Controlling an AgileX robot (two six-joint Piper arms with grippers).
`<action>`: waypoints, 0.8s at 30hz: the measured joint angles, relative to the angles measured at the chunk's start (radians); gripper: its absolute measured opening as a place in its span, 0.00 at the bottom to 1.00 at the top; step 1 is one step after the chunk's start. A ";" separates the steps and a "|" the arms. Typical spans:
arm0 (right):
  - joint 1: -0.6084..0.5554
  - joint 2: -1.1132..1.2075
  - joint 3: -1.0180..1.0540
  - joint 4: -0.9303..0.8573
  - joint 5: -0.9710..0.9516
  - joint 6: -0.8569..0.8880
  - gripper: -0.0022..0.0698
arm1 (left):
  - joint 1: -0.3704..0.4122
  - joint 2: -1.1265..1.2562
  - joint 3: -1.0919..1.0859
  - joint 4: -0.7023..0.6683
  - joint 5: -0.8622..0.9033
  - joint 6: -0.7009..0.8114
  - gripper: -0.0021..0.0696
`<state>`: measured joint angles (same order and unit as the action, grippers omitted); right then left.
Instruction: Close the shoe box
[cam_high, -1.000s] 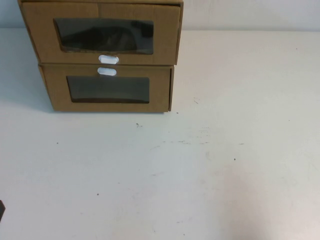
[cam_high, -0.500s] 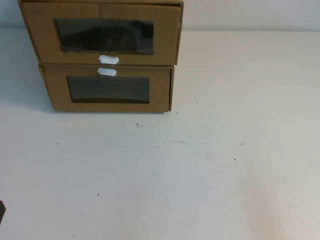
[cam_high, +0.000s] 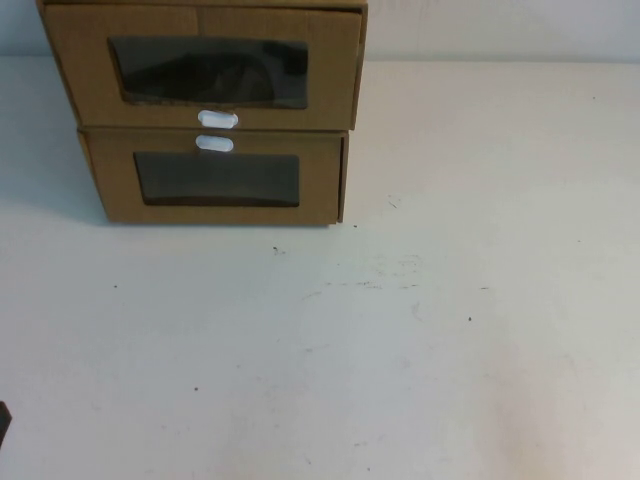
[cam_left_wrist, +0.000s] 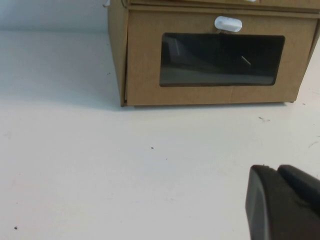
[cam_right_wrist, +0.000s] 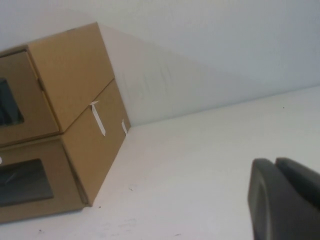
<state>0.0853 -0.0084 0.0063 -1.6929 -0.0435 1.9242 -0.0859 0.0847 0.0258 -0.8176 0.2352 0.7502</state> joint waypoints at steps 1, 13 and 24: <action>0.000 0.000 0.000 0.000 0.002 -0.001 0.01 | 0.000 0.000 0.000 0.000 0.000 0.000 0.02; 0.000 0.000 0.000 1.418 0.153 -1.514 0.01 | 0.000 0.000 0.000 0.000 0.000 0.000 0.02; 0.000 0.000 0.018 1.888 0.269 -2.035 0.01 | 0.000 0.000 0.000 0.000 0.000 0.000 0.02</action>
<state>0.0853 -0.0084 0.0245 0.1950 0.2257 -0.1112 -0.0859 0.0847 0.0258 -0.8176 0.2352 0.7502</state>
